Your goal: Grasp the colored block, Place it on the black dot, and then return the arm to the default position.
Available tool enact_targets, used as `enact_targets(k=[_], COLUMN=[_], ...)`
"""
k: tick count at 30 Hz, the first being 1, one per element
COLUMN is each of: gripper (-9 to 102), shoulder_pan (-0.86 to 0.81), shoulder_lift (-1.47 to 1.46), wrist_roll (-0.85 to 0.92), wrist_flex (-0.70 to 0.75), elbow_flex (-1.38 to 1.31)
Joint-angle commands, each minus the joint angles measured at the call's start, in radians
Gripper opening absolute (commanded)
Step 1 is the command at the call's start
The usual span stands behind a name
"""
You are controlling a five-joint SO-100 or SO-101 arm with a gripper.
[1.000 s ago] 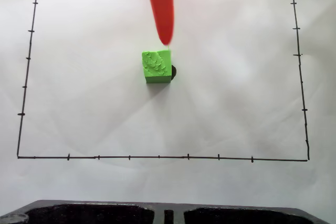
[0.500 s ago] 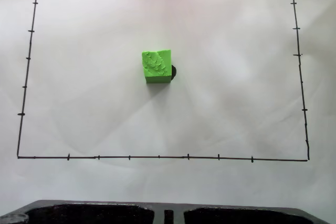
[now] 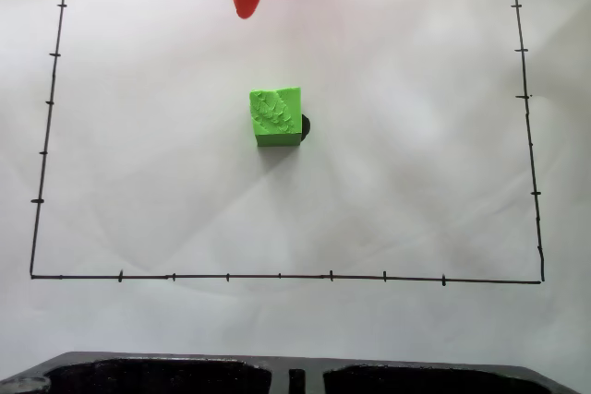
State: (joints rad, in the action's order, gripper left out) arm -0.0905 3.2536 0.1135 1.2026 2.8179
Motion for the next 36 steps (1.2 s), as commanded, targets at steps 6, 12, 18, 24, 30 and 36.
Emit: enact_targets(k=[6, 12, 18, 24, 30, 36], gripper=[0, 0, 0, 0, 0, 0], shoulder_pan=[-0.003, -0.003, 0.003, 0.026, 0.028, 0.02], shoulder_lift=[0.012, 0.014, 0.014, 0.015, 0.015, 0.015], wrist_roll=[-0.006, 0.008, -0.006, -0.052, -0.058, -0.067], wrist_flex=[-0.179, -0.321, -0.339, -0.313, -0.31, -0.308], elbow_flex=[0.083, 0.175, 0.218, 0.222, 0.222, 0.222])
